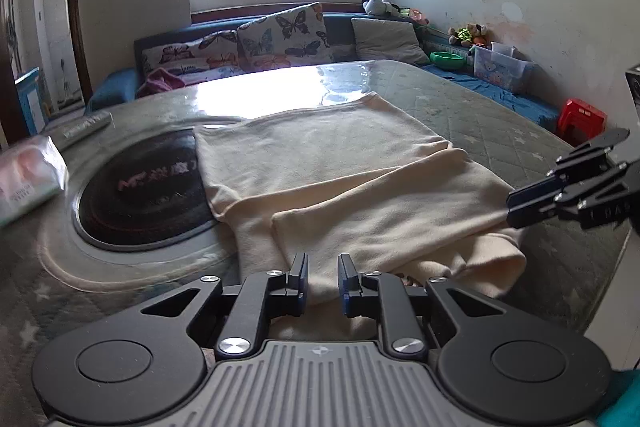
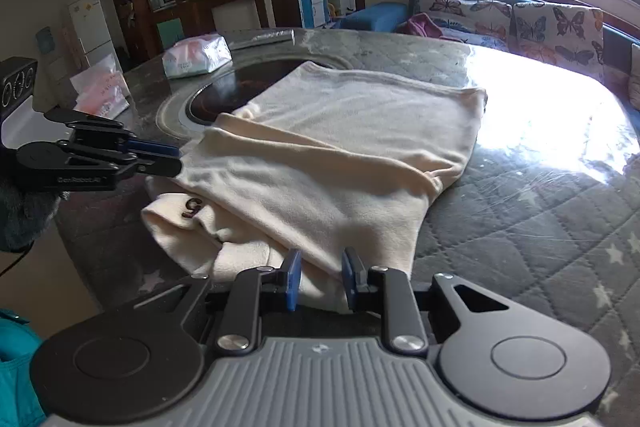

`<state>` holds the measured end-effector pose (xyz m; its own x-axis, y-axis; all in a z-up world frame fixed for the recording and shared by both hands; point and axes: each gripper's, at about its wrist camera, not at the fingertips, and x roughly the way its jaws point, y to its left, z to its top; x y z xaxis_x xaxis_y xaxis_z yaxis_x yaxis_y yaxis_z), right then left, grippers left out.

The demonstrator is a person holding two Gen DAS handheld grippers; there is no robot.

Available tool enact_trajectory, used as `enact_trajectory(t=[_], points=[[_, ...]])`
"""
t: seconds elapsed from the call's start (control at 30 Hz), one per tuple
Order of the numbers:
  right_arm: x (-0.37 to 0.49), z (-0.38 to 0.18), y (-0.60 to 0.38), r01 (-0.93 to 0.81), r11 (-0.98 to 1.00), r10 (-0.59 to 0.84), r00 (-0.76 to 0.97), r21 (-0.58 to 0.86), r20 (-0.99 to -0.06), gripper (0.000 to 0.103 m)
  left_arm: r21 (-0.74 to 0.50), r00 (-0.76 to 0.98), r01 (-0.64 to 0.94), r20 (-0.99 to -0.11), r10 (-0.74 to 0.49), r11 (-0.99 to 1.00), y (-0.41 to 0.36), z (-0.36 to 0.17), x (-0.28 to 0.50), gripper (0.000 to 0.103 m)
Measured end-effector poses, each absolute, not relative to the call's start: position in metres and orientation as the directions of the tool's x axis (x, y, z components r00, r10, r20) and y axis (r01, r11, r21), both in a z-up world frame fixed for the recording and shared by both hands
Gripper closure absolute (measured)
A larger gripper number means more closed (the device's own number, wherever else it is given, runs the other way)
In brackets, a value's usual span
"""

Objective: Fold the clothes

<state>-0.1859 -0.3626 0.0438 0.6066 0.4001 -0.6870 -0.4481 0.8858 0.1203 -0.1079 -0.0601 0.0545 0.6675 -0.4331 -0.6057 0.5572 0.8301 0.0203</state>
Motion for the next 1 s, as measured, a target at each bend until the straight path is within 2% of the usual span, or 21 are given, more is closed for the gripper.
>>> enact_trajectory(t=[0.03, 0.1, 0.13, 0.27, 0.33, 0.6, 0.63, 0.7, 0.8, 1.0], points=[[-0.188, 0.046, -0.364, -0.452, 0.885, 0.396, 0.609, 0.110, -0.688, 0.080, 0.041, 0.668, 0.571, -0.604, -0.435, 0.820, -0.057, 0.057, -0.114, 0.083], [-0.193, 0.048, -0.366, -0.464, 0.882, 0.385, 0.612, 0.080, -0.691, 0.075, 0.087, 0.669, 0.594, -0.605, -0.431, 0.800, -0.052, 0.059, -0.126, 0.072], [-0.196, 0.049, -0.367, -0.474, 0.878, 0.380, 0.613, 0.063, -0.693, 0.072, 0.107, 0.669, 0.603, -0.607, -0.429, 0.790, -0.051, 0.059, -0.132, 0.071], [-0.205, 0.050, -0.362, -0.526, 0.850, 0.364, 0.611, -0.017, -0.703, 0.061, 0.206, 0.659, 0.661, -0.619, -0.427, 0.722, -0.059, 0.046, -0.152, 0.071], [-0.209, 0.047, -0.356, -0.558, 0.827, 0.355, 0.611, -0.066, -0.708, 0.060, 0.236, 0.662, 0.670, -0.620, -0.422, 0.704, -0.068, 0.039, -0.154, 0.071], [-0.225, 0.039, -0.331, -0.651, 0.730, 0.355, 0.620, -0.207, -0.700, 0.043, 0.344, 0.696, 0.689, -0.559, -0.451, 0.637, -0.095, 0.026, -0.157, 0.070], [-0.226, 0.038, -0.329, -0.660, 0.718, 0.356, 0.620, -0.220, -0.699, 0.042, 0.351, 0.698, 0.691, -0.554, -0.455, 0.632, -0.097, 0.025, -0.157, 0.070], [-0.228, 0.035, -0.324, -0.675, 0.695, 0.356, 0.623, -0.249, -0.697, 0.042, 0.345, 0.699, 0.690, -0.547, -0.461, 0.636, -0.098, 0.025, -0.154, 0.082], [-0.226, 0.031, -0.319, -0.692, 0.669, 0.359, 0.621, -0.271, -0.697, 0.041, 0.316, 0.695, 0.690, -0.539, -0.475, 0.652, -0.097, 0.029, -0.147, 0.093], [-0.212, 0.027, -0.314, -0.691, 0.672, 0.385, 0.634, -0.266, -0.671, 0.042, 0.164, 0.671, 0.677, -0.538, -0.510, 0.718, -0.090, 0.049, -0.117, 0.094]])
